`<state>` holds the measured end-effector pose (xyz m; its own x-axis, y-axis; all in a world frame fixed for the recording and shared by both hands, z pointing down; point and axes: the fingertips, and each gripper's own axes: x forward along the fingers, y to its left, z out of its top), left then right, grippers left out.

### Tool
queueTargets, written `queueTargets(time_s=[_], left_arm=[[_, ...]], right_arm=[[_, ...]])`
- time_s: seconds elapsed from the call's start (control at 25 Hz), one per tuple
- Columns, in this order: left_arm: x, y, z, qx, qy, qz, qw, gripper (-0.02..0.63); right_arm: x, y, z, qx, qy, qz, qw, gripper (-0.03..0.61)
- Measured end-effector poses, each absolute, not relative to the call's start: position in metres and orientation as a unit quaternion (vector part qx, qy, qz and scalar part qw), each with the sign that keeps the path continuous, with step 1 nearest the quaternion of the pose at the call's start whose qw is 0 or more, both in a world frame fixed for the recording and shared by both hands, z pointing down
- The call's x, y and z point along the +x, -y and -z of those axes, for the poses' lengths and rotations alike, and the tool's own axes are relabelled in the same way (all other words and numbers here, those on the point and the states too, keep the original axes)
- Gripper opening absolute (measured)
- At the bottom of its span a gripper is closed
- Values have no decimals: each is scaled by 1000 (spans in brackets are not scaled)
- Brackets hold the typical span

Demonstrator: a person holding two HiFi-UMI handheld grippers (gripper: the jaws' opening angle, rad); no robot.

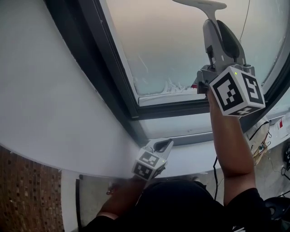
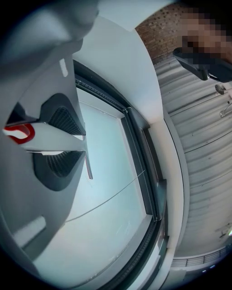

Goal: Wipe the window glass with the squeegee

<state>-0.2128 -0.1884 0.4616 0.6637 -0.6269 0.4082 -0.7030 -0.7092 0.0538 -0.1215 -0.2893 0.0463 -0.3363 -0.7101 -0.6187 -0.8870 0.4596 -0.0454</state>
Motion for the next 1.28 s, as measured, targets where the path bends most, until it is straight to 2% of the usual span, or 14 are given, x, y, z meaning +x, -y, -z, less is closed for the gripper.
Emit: queueTargets(time_s=[0.4, 1.28], left_arm=[[-212, 192, -457, 906, 374, -168, 106, 0], [-212, 186, -458, 905, 370, -178, 110, 0]], right_arm=[[-126, 300, -4, -501, -794, -186, 291, 127], [-130, 305, -67, -511, -807, -157, 250, 126]])
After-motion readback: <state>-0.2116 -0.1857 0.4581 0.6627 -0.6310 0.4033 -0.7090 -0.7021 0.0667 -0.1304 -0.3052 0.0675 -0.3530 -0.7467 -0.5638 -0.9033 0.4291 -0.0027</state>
